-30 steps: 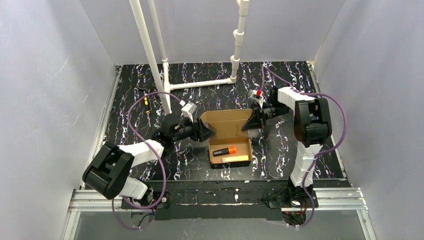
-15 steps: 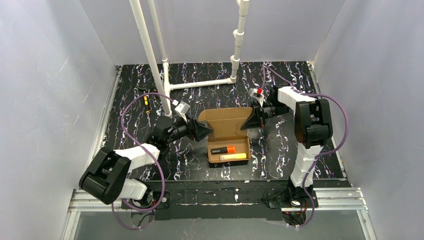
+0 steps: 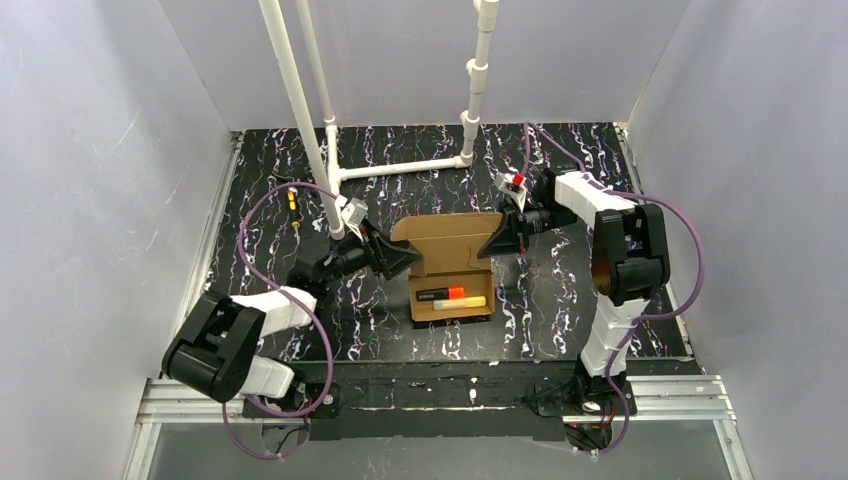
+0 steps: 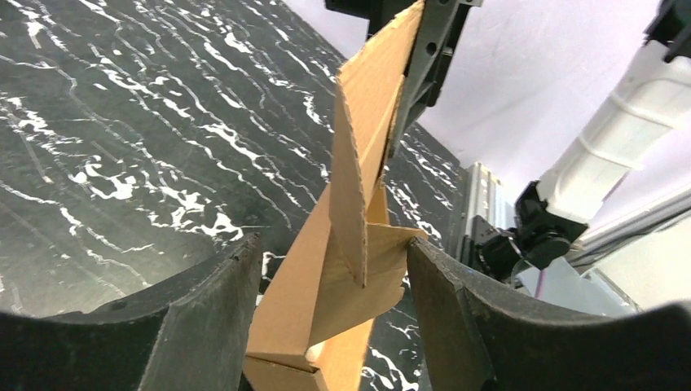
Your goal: Fold the paper box
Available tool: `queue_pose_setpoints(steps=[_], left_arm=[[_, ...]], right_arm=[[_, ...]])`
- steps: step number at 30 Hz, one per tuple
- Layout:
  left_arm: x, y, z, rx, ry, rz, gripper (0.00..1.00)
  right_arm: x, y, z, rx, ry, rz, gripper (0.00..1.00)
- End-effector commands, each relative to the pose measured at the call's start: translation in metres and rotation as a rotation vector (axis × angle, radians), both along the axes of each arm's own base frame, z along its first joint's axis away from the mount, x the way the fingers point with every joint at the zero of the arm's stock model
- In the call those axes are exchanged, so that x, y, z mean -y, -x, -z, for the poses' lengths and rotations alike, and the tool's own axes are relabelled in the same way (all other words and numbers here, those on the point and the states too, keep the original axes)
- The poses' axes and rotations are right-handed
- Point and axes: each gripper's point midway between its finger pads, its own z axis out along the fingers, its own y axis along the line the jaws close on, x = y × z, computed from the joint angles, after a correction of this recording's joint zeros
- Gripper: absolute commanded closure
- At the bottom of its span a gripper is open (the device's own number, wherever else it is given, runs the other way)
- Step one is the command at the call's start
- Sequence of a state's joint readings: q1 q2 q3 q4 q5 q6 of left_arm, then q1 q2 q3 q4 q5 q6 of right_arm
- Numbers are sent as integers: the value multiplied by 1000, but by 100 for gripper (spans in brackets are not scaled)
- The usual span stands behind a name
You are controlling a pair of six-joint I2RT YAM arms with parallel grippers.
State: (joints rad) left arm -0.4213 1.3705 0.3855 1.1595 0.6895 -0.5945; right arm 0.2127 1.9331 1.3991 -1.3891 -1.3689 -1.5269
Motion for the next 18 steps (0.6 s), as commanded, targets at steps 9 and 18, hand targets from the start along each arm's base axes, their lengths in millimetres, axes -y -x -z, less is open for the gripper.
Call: queue_pose_setpoints(steps=[9, 18], left_arm=[[17, 7, -6, -48, 74, 154, 53], [26, 2, -6, -98, 105, 206, 94]], right_arm=[[-8, -5, -20, -33, -57, 25, 99], [-8, -6, -15, -43, -46, 23, 99]])
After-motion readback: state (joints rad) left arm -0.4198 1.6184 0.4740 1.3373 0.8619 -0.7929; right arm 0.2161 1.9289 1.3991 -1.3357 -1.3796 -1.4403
